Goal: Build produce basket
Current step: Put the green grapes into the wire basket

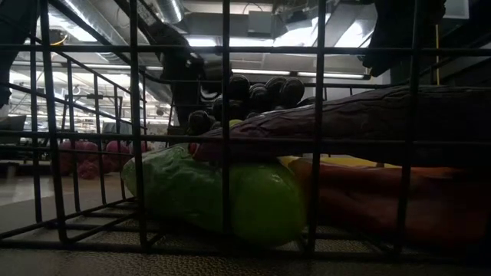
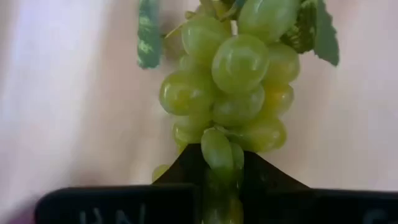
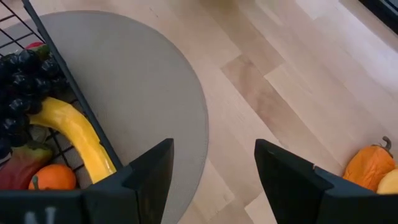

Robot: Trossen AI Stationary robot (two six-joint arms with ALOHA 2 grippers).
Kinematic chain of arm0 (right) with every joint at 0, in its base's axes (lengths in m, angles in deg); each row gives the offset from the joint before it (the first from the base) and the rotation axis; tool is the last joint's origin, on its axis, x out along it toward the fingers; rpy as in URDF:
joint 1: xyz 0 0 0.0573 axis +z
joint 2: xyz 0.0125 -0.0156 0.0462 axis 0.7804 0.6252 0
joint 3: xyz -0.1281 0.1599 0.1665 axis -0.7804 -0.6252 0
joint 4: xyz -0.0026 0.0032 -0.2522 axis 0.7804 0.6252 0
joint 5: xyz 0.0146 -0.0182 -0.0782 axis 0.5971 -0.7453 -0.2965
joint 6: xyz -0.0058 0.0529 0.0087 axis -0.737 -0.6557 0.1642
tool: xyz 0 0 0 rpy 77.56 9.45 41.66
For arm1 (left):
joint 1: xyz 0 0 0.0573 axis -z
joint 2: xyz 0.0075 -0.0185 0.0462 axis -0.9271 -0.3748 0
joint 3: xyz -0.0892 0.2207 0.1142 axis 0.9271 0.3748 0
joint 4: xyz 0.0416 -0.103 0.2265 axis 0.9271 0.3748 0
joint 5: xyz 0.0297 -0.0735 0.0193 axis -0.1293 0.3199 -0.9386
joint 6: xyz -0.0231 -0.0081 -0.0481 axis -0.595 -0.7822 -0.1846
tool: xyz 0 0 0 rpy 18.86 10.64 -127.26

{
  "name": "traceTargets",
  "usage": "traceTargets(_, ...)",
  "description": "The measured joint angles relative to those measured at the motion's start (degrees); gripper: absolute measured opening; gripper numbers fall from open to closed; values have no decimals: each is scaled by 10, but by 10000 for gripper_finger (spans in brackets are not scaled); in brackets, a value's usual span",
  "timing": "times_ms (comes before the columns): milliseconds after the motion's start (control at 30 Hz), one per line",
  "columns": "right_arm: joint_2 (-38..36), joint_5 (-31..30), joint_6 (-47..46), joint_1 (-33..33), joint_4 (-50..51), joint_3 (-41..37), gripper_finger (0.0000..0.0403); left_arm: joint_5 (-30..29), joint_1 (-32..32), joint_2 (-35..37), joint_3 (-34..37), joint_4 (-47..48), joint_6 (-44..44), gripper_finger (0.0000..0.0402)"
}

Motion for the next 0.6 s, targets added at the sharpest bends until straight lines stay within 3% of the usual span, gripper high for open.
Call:
traceTargets(300, 0, -18, 0, 0, 0, 0, 226, -17, 60, 150, 1, 18, -54, 24)
traceTargets(433, 0, -75, -5, 0, 3, 0, 226, -7, 100, 231, 0, 9, -89, 22)
traceTargets(600, 0, -167, -18, 0, 40, 0, 226, 63, 162, 293, -1, -15, -158, 18)
